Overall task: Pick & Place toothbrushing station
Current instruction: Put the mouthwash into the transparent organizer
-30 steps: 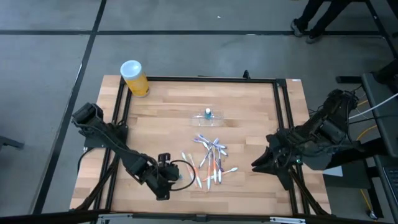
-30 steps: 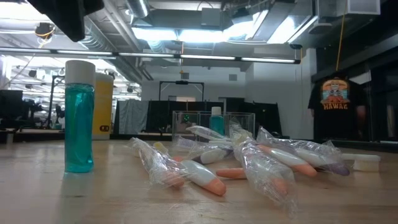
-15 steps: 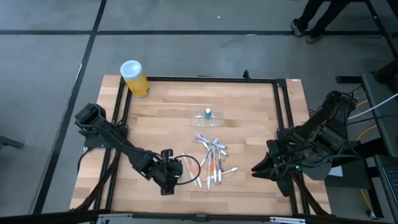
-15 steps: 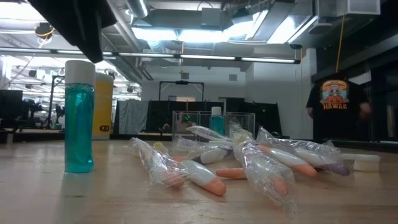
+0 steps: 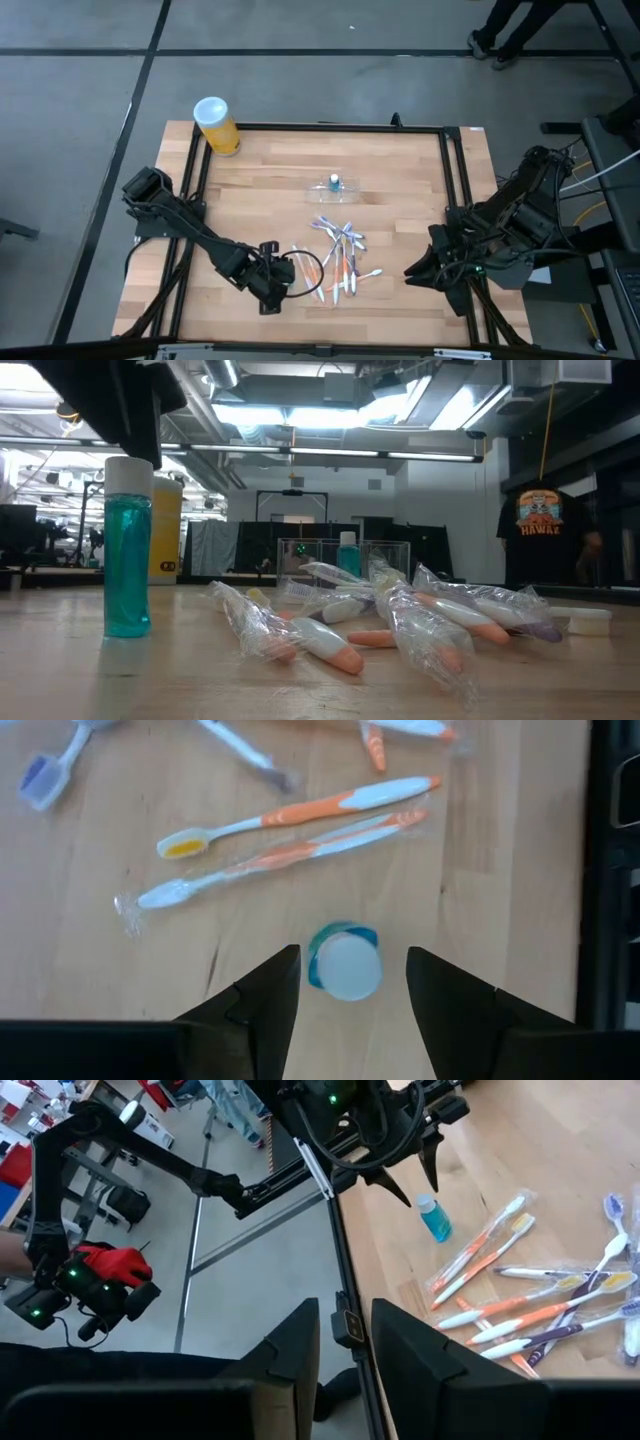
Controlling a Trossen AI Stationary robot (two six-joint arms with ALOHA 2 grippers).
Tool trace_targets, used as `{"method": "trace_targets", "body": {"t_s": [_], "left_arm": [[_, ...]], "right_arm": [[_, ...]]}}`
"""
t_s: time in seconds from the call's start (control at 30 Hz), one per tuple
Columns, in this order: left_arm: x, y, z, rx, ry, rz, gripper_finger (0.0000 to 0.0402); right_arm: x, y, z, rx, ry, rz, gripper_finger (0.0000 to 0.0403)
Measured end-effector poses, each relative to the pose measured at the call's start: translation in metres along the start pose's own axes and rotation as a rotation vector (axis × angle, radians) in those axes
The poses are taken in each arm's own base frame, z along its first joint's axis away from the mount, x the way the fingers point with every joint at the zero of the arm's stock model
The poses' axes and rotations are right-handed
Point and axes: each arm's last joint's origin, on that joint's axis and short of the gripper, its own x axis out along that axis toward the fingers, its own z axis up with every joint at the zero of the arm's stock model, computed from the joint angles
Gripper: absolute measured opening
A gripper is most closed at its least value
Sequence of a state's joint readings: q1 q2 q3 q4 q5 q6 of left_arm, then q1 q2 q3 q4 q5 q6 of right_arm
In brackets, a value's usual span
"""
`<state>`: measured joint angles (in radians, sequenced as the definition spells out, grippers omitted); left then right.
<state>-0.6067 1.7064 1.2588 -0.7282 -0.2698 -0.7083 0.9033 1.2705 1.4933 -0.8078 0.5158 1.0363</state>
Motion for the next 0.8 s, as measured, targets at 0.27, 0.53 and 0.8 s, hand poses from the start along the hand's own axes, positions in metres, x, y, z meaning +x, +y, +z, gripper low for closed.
{"method": "trace_targets", "body": {"t_s": [0.27,0.53,0.8], "left_arm": [[0.002,-0.001,0.0,-0.006,-0.002,0.002,0.018],[0.011,-0.003,-0.002,0.0,0.026,0.01,0.018],[0.018,-0.004,-0.003,-0.01,0.033,0.017,0.0169]], "right_arm": [[0.0,0.0,-0.001,-0.001,0.021,0.012,0.0098],[0.0,0.001,-0.001,-0.005,0.026,0.016,0.0098],[-0.001,0.002,-0.003,-0.009,0.032,0.023,0.0098]]}}
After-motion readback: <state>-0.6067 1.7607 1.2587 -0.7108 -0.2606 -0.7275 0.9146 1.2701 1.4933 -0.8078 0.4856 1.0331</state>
